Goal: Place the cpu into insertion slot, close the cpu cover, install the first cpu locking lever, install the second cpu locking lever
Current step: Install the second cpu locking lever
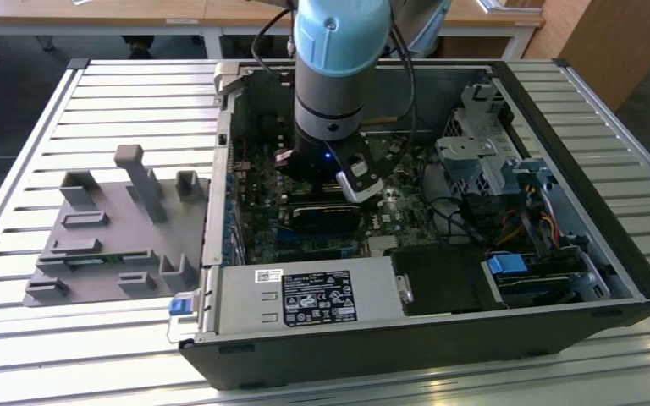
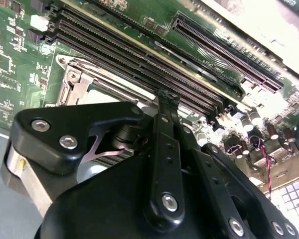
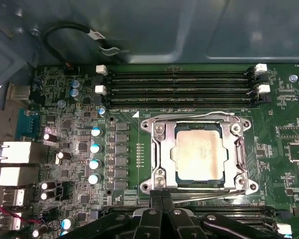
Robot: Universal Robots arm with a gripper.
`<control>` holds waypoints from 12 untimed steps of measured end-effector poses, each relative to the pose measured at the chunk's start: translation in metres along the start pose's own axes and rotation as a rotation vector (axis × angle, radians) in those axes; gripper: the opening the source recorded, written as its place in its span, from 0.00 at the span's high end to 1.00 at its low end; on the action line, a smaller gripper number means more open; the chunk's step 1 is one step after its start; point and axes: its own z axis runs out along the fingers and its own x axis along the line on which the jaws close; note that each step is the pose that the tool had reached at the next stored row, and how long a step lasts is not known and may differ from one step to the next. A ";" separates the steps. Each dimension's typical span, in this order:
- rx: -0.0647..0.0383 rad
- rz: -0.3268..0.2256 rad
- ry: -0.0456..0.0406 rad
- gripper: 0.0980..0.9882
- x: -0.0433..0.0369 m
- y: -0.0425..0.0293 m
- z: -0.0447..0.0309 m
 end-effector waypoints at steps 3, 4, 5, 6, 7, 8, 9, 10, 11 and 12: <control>-0.008 0.000 0.0002 0.99 0.0013 -0.0019 0.0001; -0.008 0.000 0.0002 0.99 0.0015 -0.0023 0.0002; -0.009 0.000 0.0003 0.99 0.0018 -0.0027 0.0003; -0.011 0.000 0.0004 0.99 0.0021 -0.0031 0.0003; -0.013 0.000 0.0004 0.99 0.0025 -0.0036 0.0003; -0.015 0.000 0.0004 0.99 0.0031 -0.0040 0.0003; -0.016 0.000 0.0004 0.99 0.0036 -0.0043 0.0002; -0.019 0.000 0.0006 0.99 0.0041 -0.0046 0.0002; -0.021 0.000 0.0006 0.99 0.0046 -0.0048 0.0002; -0.023 0.000 0.0007 0.99 0.0052 -0.0050 0.0003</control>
